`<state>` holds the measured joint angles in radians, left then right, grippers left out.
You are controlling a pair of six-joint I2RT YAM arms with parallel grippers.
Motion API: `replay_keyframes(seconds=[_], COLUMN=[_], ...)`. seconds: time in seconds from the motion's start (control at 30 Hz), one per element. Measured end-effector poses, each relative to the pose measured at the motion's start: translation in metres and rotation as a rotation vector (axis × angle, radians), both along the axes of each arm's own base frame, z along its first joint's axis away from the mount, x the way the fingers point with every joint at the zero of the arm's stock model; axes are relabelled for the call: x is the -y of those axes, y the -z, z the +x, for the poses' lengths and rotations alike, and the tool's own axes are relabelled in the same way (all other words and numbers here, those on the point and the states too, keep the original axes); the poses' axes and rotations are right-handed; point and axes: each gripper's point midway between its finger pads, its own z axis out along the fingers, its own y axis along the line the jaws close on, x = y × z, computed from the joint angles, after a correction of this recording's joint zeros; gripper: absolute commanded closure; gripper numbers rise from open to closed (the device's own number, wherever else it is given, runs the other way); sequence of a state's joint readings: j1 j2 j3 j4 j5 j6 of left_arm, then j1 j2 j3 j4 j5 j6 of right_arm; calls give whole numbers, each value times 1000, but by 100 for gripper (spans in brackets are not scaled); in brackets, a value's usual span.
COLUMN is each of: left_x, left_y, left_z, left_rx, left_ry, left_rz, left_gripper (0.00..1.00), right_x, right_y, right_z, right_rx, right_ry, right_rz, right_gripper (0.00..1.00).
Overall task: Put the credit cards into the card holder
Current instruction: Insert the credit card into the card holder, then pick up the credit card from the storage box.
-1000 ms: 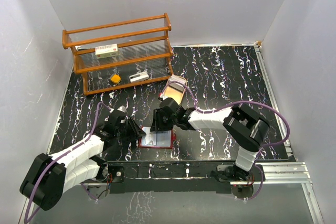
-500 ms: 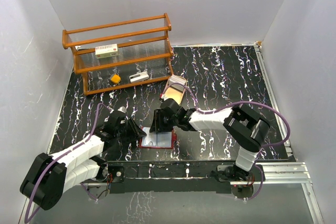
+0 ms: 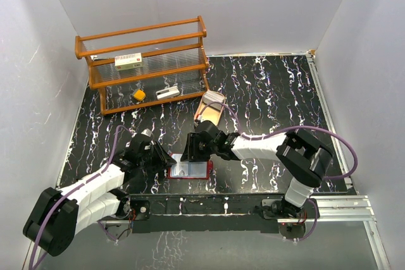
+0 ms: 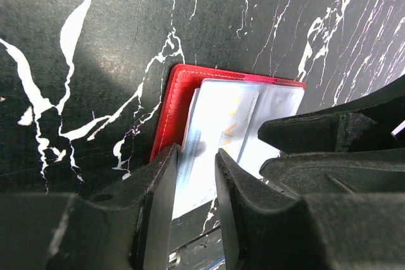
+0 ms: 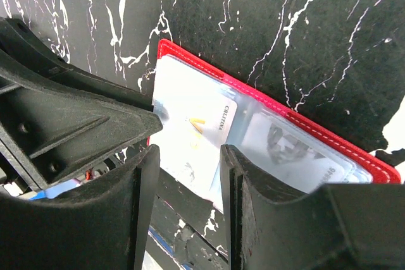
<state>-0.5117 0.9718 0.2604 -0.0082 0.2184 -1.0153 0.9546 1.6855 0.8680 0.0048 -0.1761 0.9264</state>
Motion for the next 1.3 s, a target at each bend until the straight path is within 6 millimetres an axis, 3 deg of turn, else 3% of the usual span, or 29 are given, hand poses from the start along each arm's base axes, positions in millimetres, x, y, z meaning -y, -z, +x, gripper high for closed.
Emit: replay_keyframes(seconds=[0.43, 0.7, 0.87, 0.93, 1.07, 1.1, 1.13, 1.17, 1.3], left_x=[0, -5, -10, -12, -14, -14, -15, -16, -18], left_y=[0, -6, -32, -49, -81, -89, -96, -102, -121], left_z=[-1, 0, 12, 19, 32, 34, 35, 36, 35], left_rx=[-2, 10, 88, 133, 209, 226, 244, 261, 313], left_ry=[-10, -24, -50, -53, -52, -49, -43, -36, 3], left_rz=[-13, 10, 33, 46, 72, 78, 84, 89, 109], left_gripper=[69, 56, 44, 39, 26, 19, 5, 2, 1], right_x=[-9, -3, 12, 16, 26, 32, 36, 42, 71], right_y=[10, 4, -16, -30, -63, -73, -81, -85, -95], right_z=[-7, -2, 9, 20, 62, 78, 91, 103, 160], right_rx=[-26, 54, 187, 254, 416, 463, 499, 524, 604], right_ry=[-19, -83, -137, -147, -129, -114, -99, -86, -32], right_rz=[-18, -77, -146, -175, -256, -290, -313, -340, -448], right_gripper=[61, 56, 52, 51, 50, 50, 50, 50, 50])
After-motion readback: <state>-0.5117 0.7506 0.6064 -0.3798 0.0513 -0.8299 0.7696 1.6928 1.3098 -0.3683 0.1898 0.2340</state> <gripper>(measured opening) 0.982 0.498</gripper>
